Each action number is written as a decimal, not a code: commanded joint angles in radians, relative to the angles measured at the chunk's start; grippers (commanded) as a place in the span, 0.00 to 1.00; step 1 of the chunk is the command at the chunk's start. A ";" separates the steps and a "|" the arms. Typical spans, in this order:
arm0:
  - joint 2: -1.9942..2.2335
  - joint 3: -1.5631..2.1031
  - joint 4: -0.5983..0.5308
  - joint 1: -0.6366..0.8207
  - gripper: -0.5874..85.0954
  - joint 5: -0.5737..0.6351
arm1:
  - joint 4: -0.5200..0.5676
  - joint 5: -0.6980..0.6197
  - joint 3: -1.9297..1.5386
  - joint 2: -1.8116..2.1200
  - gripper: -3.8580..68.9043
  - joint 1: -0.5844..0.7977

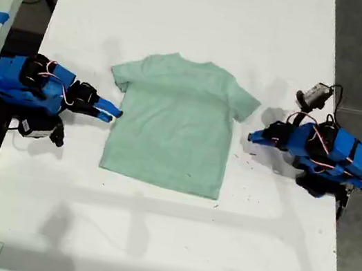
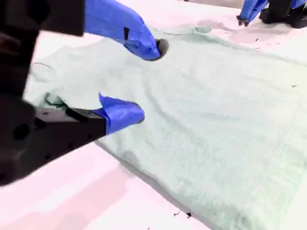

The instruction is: Fold t shirt

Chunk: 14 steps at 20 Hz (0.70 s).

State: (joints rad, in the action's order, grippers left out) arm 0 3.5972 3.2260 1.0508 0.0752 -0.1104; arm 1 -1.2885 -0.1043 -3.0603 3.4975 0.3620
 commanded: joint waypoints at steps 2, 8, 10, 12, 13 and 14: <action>0.009 -0.005 0.005 0.020 0.21 -0.017 | 0.000 -0.015 0.012 0.006 0.08 0.054; 0.009 -0.005 0.005 0.020 0.21 -0.017 | -0.035 -0.362 0.522 -0.609 0.32 0.466; 0.009 -0.005 0.005 0.020 0.21 -0.017 | 0.040 -0.451 0.638 -0.839 0.36 0.543; 0.009 -0.005 0.005 0.020 0.21 -0.017 | 0.133 -0.505 0.709 -1.043 0.36 0.584; 0.009 -0.005 0.005 0.020 0.21 -0.017 | 0.184 -0.520 0.738 -1.138 0.36 0.594; 0.009 -0.005 0.005 0.020 0.21 -0.017 | 0.235 -0.528 0.762 -1.224 0.35 0.594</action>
State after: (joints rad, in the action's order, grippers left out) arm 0 3.5972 3.2260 1.0508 0.0752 -0.1104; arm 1 -1.1520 -0.5921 -2.3930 2.4206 0.9373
